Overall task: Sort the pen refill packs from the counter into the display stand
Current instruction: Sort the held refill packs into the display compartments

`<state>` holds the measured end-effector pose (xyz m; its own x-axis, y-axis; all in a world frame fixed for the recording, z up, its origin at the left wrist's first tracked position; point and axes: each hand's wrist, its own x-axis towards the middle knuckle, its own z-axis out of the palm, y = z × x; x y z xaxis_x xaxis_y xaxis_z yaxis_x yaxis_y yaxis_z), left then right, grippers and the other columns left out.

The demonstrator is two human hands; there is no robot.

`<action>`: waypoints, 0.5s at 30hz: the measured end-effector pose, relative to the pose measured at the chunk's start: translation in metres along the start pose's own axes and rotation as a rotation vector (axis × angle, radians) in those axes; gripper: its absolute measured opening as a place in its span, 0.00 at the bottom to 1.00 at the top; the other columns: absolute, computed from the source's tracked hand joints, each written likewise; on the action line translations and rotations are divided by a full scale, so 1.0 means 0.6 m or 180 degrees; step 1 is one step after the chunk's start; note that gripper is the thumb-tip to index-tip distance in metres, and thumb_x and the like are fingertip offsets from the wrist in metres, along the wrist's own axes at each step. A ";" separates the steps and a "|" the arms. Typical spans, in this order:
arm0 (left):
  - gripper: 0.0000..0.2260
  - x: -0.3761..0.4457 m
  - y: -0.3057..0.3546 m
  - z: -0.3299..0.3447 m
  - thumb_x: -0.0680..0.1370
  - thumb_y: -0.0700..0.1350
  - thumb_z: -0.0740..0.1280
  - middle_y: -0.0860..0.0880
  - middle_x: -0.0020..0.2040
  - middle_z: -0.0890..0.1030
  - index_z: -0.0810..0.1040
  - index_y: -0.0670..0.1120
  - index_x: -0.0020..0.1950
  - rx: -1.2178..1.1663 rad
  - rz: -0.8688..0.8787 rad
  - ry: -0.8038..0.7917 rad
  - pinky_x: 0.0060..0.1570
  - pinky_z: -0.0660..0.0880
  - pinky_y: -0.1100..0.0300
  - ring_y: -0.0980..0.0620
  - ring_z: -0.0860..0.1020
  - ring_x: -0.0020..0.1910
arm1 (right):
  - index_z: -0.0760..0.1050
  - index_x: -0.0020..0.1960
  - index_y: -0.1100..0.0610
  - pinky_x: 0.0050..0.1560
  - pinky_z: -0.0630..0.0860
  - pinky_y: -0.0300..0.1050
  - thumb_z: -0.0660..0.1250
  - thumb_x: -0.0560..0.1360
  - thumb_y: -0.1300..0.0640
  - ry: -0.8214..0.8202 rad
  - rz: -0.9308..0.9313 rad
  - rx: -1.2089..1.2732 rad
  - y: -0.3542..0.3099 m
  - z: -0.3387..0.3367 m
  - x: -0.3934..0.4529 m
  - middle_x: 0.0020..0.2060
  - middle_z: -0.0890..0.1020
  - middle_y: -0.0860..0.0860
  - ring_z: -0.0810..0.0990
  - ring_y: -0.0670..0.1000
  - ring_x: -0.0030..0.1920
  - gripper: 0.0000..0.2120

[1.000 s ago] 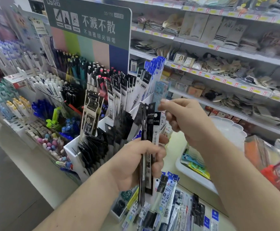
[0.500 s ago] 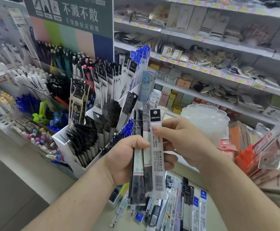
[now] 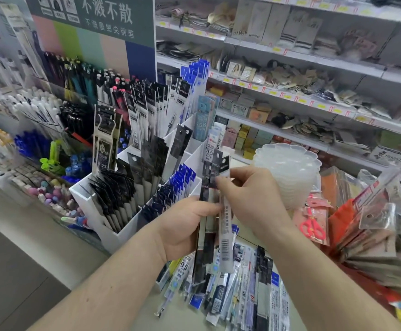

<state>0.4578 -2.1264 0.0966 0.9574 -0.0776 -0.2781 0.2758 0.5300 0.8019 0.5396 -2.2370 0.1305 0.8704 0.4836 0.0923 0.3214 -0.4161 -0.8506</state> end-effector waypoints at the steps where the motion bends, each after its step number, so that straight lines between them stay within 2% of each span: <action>1: 0.11 0.001 -0.002 -0.002 0.72 0.43 0.65 0.44 0.41 0.81 0.81 0.40 0.50 -0.0055 -0.0034 0.0035 0.42 0.77 0.54 0.48 0.79 0.38 | 0.81 0.42 0.61 0.36 0.78 0.56 0.69 0.76 0.51 -0.0105 -0.0007 0.0050 -0.003 -0.002 -0.003 0.32 0.82 0.58 0.78 0.54 0.30 0.13; 5: 0.10 0.003 -0.002 -0.002 0.72 0.43 0.63 0.44 0.39 0.78 0.80 0.40 0.47 -0.0299 -0.0166 0.0096 0.33 0.73 0.59 0.49 0.74 0.34 | 0.81 0.44 0.58 0.35 0.75 0.46 0.65 0.80 0.52 -0.0559 0.0093 0.0151 -0.006 -0.014 -0.010 0.29 0.82 0.54 0.77 0.49 0.27 0.12; 8: 0.09 0.004 -0.003 0.001 0.73 0.43 0.63 0.45 0.37 0.76 0.81 0.41 0.44 -0.0377 -0.0104 0.0055 0.26 0.65 0.63 0.51 0.70 0.30 | 0.81 0.46 0.65 0.31 0.70 0.37 0.59 0.82 0.57 -0.0803 0.0422 0.0646 -0.009 -0.021 -0.011 0.29 0.79 0.54 0.73 0.48 0.27 0.16; 10: 0.11 0.002 -0.001 0.003 0.73 0.47 0.63 0.46 0.35 0.76 0.82 0.43 0.41 -0.0378 -0.0062 0.0015 0.26 0.62 0.62 0.52 0.70 0.29 | 0.80 0.48 0.68 0.30 0.72 0.38 0.59 0.82 0.60 -0.0806 0.0519 0.0787 -0.011 -0.023 -0.013 0.32 0.80 0.56 0.74 0.49 0.28 0.14; 13: 0.17 0.000 -0.003 0.004 0.73 0.58 0.65 0.47 0.34 0.75 0.80 0.43 0.41 -0.0369 -0.0111 -0.0126 0.27 0.63 0.63 0.52 0.69 0.29 | 0.82 0.59 0.57 0.40 0.81 0.50 0.67 0.79 0.56 -0.0541 0.0186 0.0201 -0.010 -0.010 -0.023 0.35 0.83 0.52 0.77 0.47 0.30 0.11; 15: 0.20 -0.004 -0.006 0.000 0.71 0.60 0.70 0.47 0.34 0.74 0.77 0.42 0.42 -0.0337 -0.0112 -0.0237 0.28 0.65 0.63 0.53 0.70 0.30 | 0.80 0.64 0.52 0.36 0.82 0.51 0.72 0.76 0.54 -0.0339 0.0133 0.0152 -0.009 -0.002 -0.030 0.30 0.78 0.50 0.77 0.48 0.29 0.16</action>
<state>0.4545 -2.1279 0.0942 0.9521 -0.1581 -0.2617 0.3025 0.6117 0.7309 0.5223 -2.2443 0.1342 0.8373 0.5467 0.0029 0.2653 -0.4018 -0.8765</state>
